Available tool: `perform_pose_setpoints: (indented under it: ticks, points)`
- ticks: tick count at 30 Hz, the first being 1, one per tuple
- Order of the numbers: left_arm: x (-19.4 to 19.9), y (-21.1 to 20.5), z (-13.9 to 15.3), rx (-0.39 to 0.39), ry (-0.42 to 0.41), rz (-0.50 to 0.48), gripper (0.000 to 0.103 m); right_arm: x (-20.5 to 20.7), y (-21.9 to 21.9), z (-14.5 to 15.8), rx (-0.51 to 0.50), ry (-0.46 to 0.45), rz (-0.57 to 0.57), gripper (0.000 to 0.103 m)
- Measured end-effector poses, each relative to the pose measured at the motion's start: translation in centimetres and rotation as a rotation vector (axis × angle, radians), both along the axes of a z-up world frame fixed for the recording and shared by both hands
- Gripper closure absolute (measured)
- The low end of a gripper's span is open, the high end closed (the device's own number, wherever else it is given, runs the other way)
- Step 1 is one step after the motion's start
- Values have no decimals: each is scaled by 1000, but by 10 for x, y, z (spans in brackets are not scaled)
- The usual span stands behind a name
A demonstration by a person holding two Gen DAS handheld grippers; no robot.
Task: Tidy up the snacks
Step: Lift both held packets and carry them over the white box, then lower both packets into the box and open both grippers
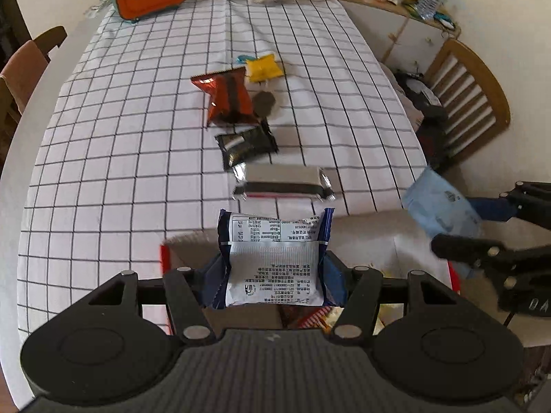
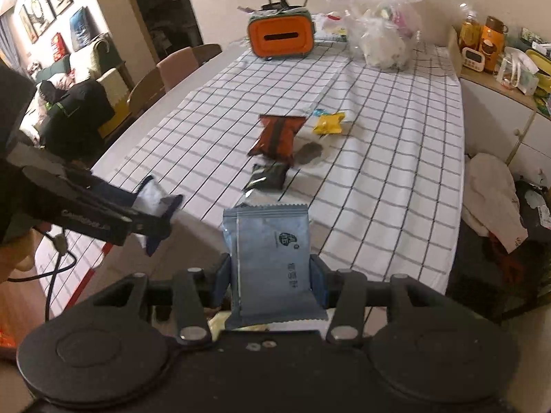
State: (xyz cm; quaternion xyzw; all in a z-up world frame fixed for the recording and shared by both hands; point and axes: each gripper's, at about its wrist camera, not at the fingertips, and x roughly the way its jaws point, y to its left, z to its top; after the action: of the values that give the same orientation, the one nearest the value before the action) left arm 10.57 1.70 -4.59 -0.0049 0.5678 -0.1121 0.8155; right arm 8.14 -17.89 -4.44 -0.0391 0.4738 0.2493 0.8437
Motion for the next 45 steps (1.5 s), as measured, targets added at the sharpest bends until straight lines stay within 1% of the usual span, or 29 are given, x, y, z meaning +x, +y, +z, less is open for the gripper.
perform_pose_setpoints:
  ticks: [3, 7, 11, 14, 19, 23, 28, 36, 43, 45]
  points:
    - [-6, -11, -8, 15, 14, -12, 43, -11, 9, -9, -24, -1, 11, 56]
    - [-11, -22, -21, 35, 49, -23, 42, -21, 19, -25, -22, 41, 19, 56]
    - [-15, -28, -31, 50, 71, -24, 42, -30, 27, -36, -34, 61, 19, 56]
    - [-15, -29, -40, 57, 100, -20, 42, -32, 29, -43, -34, 81, 10, 56]
    - [-13, -31, -56, 71, 143, -13, 42, -32, 36, -55, -58, 91, 0, 57]
    - [-11, -32, -67, 84, 174, -6, 42, -34, 40, -60, -87, 78, 2, 57]
    - [-10, -36, -78, 94, 201, -13, 42, -36, 40, -67, -104, 86, 0, 57]
    - [-8, -37, -92, 112, 241, -9, 43, -37, 39, -72, -104, 88, -15, 56]
    - [-7, -35, -93, 108, 245, -7, 42, -36, 38, -72, -95, 91, -20, 54]
    - [-8, -34, -92, 110, 245, -5, 42, -35, 37, -71, -92, 95, -25, 50]
